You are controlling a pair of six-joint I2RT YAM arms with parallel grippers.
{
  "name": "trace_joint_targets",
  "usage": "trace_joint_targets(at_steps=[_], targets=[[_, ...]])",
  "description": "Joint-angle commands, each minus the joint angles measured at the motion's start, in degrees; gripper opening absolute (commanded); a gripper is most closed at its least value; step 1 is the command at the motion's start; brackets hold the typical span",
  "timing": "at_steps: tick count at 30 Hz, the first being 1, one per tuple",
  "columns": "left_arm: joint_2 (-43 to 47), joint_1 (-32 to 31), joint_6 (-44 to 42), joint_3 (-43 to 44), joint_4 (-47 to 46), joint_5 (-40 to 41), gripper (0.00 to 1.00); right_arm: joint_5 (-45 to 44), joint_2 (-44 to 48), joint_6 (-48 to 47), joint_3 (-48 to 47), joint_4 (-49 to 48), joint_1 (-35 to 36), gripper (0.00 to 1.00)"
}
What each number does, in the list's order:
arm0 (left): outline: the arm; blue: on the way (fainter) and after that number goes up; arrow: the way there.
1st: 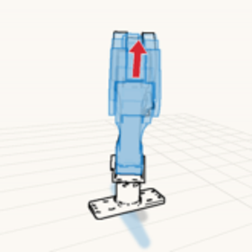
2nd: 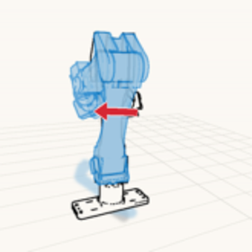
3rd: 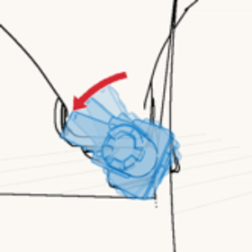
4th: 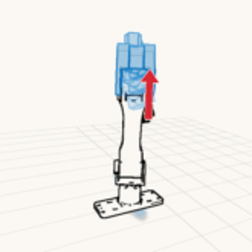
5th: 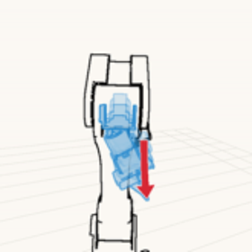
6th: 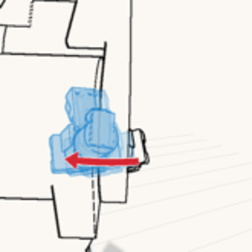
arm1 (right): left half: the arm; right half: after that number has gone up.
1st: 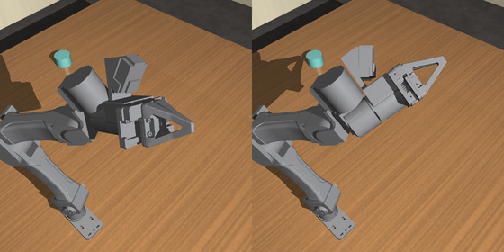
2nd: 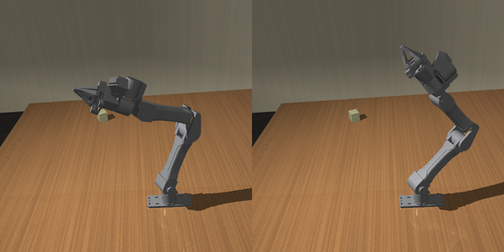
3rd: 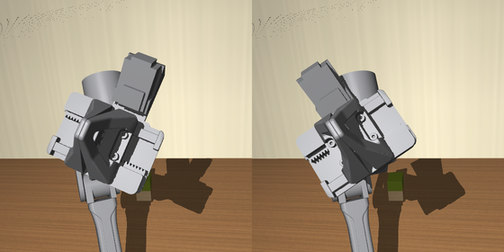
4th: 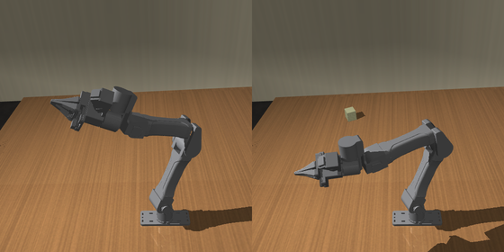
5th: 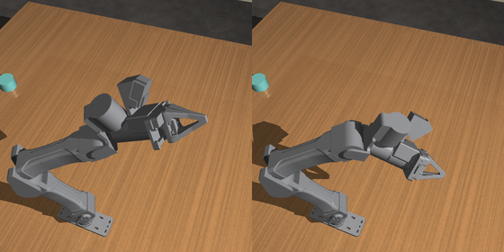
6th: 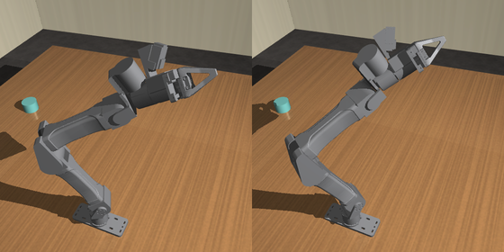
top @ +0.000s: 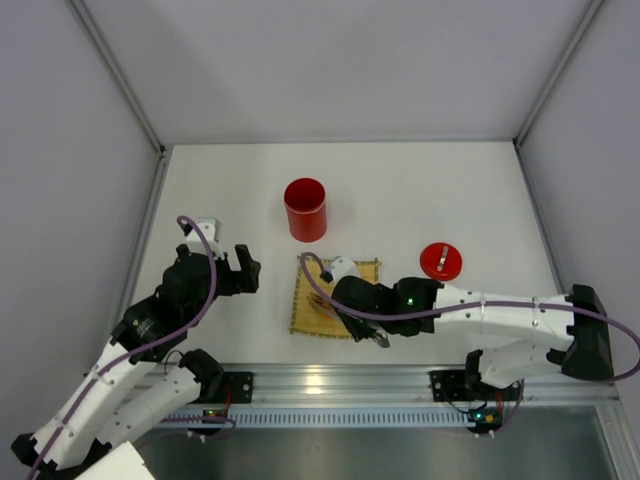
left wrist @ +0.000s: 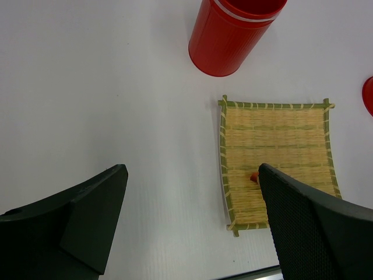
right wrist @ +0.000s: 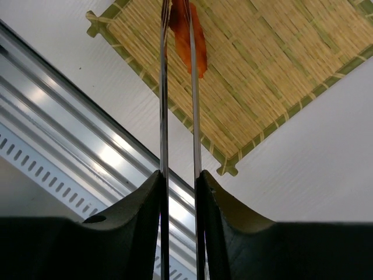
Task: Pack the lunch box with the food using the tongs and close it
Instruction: Pick up the fake food from the plate.
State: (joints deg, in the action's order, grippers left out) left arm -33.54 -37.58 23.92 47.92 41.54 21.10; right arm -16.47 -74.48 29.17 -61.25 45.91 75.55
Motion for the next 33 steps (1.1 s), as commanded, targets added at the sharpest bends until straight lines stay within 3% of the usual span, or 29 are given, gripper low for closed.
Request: trace_joint_targets(at_steps=[1,11,14,18,33], targets=[[0.14,-0.3,0.42,-0.37,-1.46,0.96,0.99,-2.25,2.58,0.8,-3.17,0.93,-1.19,0.31],[-0.03,-0.3,0.34,-0.37,-1.46,0.96,0.99,-2.69,3.11,0.28,-3.78,1.55,-1.98,0.31],[-0.03,-0.3,0.34,-0.46,-1.46,0.87,0.99,-2.25,3.29,0.27,-3.43,1.64,-1.98,0.34],[-0.12,-0.3,0.33,-0.46,-1.46,0.87,0.99,-1.29,3.9,0.63,-2.73,1.64,-1.98,0.46],[-0.03,-0.38,0.25,-0.37,-1.46,0.87,0.99,0.91,3.55,2.56,1.4,1.37,0.04,0.45]])
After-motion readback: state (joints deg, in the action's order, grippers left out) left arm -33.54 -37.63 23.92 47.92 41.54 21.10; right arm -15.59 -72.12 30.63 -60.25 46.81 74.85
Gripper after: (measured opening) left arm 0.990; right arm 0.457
